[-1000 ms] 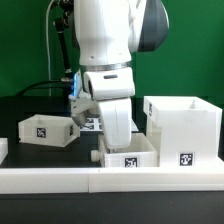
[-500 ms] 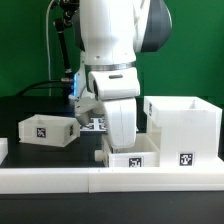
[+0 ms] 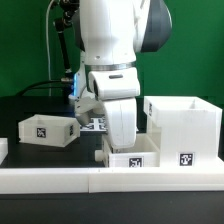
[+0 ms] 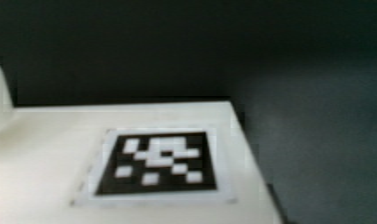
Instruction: Assemble drawer
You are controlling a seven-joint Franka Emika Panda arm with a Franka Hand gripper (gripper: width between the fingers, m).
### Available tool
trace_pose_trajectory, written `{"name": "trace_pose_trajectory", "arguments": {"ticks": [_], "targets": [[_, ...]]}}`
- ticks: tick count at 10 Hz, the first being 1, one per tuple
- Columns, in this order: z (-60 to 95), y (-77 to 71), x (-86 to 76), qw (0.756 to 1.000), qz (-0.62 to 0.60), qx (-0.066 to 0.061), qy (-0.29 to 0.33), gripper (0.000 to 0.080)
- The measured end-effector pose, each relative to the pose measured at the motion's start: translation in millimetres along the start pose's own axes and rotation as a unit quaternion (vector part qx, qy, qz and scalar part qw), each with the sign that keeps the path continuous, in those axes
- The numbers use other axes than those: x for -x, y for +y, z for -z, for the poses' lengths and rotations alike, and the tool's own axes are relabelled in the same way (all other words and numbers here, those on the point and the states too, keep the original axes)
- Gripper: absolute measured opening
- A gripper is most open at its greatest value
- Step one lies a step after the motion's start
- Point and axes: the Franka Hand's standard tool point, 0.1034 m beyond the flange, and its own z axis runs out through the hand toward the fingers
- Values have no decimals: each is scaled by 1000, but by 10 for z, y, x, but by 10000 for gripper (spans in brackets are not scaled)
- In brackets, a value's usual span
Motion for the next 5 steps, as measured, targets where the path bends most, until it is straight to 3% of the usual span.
{"name": "trace_pose_trajectory", "arguments": {"ticks": [5], "targets": [[-39,2,1,1000,2,5,-1,41]]}}
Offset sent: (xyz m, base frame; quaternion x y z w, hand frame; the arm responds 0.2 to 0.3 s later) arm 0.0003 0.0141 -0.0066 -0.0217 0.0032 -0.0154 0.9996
